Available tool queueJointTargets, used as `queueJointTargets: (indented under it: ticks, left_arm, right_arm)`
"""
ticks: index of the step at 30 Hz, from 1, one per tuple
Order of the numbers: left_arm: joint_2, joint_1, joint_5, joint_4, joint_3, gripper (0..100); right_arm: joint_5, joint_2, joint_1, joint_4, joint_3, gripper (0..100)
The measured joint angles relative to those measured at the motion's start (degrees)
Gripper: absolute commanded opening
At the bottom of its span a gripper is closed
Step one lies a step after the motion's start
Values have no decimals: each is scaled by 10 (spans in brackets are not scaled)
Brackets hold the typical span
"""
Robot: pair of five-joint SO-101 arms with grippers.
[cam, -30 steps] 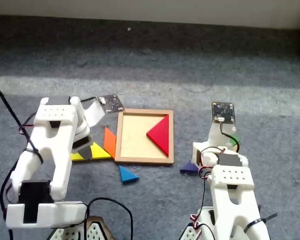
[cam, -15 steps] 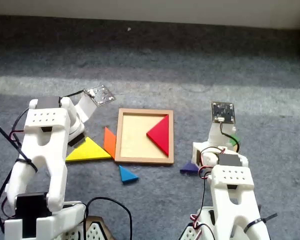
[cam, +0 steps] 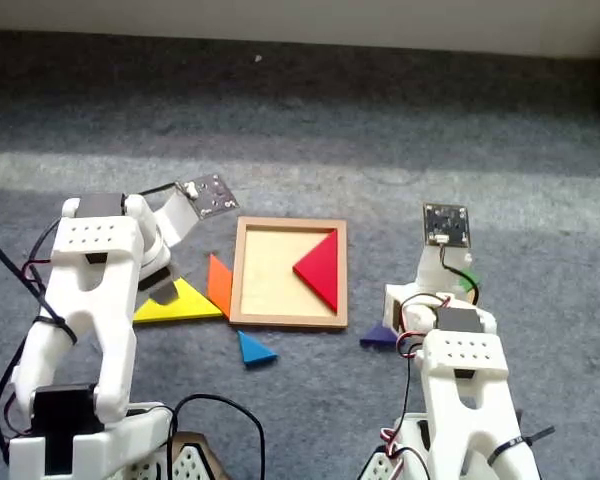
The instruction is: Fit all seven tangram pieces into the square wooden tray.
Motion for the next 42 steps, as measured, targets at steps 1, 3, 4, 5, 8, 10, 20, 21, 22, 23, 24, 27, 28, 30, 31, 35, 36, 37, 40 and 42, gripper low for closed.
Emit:
queueJointTargets:
  ticks: [1,3,4,5,8,10,20,21,22,23,24,27,28,30,31,35,36,37,40,42]
  left_arm:
    - [0,-2,-2,-1,0,277]
    - [0,-4,-23,-2,0,277]
    - [0,-5,-40,-2,0,277]
    - [0,-5,-54,-3,2,277]
    - [0,-4,-90,-18,16,278]
    - [0,-4,-109,-40,34,287]
    - [0,-5,-138,-161,115,337]
    - [0,-4,-138,-175,120,337]
    - [0,-4,-138,-189,123,336]
    - [3,-4,-138,-202,125,335]
    - [11,-4,-138,-214,125,335]
    - [55,-4,-140,-239,122,335]
    - [69,-4,-140,-240,113,335]
    - [98,-4,-140,-234,87,336]
    - [111,-4,-140,-226,72,336]
    - [139,-4,-140,-191,33,336]
    - [140,-1,-140,-188,28,336]
    - [141,2,-140,-187,24,336]
    - [141,14,-142,-187,18,334]
    - [141,22,-152,-185,10,337]
  right_arm:
    - [0,0,0,0,0,6]
    - [0,0,0,0,0,6]
    - [0,0,0,0,0,6]
    - [0,0,0,0,0,6]
    - [0,0,0,0,0,6]
    - [0,0,0,0,0,6]
    - [0,0,0,0,0,9]
    - [0,0,0,0,0,9]
    - [0,0,0,0,0,9]
    - [0,0,0,0,0,9]
    - [0,0,0,0,0,9]
    - [0,0,0,0,0,9]
    - [0,0,0,0,0,9]
    - [0,0,0,0,0,9]
    - [0,0,0,0,0,9]
    - [0,0,0,0,0,9]
    - [0,0,0,0,0,9]
    - [0,0,0,0,0,9]
    - [0,0,0,0,0,9]
    - [0,0,0,0,0,9]
